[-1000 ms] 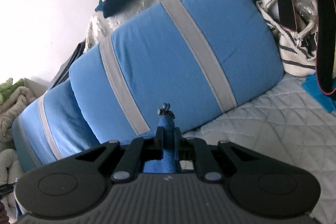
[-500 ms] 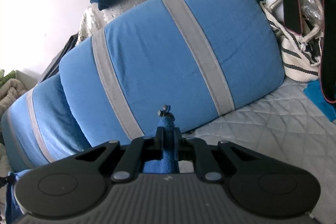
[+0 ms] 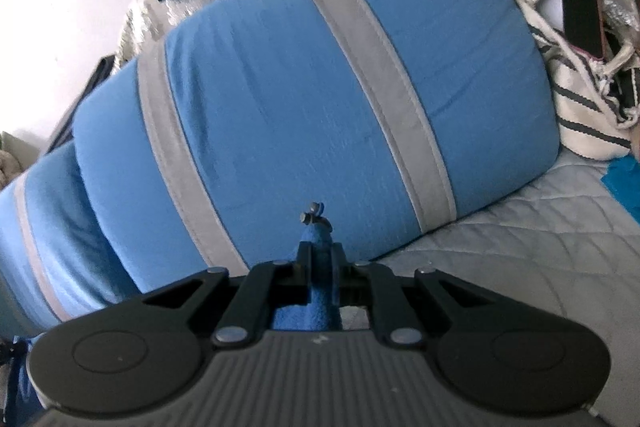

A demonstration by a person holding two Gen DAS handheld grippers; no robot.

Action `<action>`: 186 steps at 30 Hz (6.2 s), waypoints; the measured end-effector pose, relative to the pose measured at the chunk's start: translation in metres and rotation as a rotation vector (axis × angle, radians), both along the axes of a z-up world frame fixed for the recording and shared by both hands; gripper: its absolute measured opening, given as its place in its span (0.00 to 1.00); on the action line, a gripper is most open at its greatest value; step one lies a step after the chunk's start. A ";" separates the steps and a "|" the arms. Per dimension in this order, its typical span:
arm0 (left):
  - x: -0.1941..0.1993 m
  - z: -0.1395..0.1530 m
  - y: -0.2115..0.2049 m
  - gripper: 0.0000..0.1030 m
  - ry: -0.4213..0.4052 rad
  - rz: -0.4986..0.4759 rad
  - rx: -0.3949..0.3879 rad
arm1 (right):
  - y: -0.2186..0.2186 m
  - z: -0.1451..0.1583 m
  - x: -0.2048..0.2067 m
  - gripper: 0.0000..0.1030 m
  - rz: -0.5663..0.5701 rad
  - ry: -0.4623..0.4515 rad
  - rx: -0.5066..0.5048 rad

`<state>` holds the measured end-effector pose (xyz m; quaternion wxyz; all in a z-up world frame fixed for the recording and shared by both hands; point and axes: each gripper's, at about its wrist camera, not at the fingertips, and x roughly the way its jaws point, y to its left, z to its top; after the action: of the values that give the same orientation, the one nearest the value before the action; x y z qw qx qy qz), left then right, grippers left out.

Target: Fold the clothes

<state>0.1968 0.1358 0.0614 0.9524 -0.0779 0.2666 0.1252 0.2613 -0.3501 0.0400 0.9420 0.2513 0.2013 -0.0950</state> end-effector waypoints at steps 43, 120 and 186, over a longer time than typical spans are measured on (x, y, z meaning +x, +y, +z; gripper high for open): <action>-0.183 -0.019 -0.132 0.69 0.003 -0.165 0.199 | 0.177 -0.010 -0.113 0.99 0.148 0.111 -0.398; -0.201 -0.066 -0.096 0.94 -0.030 -0.050 0.070 | 0.160 -0.049 -0.151 0.99 -0.028 0.252 -0.312; -0.074 -0.101 0.067 0.91 0.261 -0.391 -0.907 | -0.030 -0.094 -0.051 0.99 0.389 0.236 0.652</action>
<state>0.1230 0.2029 -0.0396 0.7873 -0.4157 0.4205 -0.1748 0.2102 -0.3801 -0.0536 0.7838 0.4815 0.3715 0.1258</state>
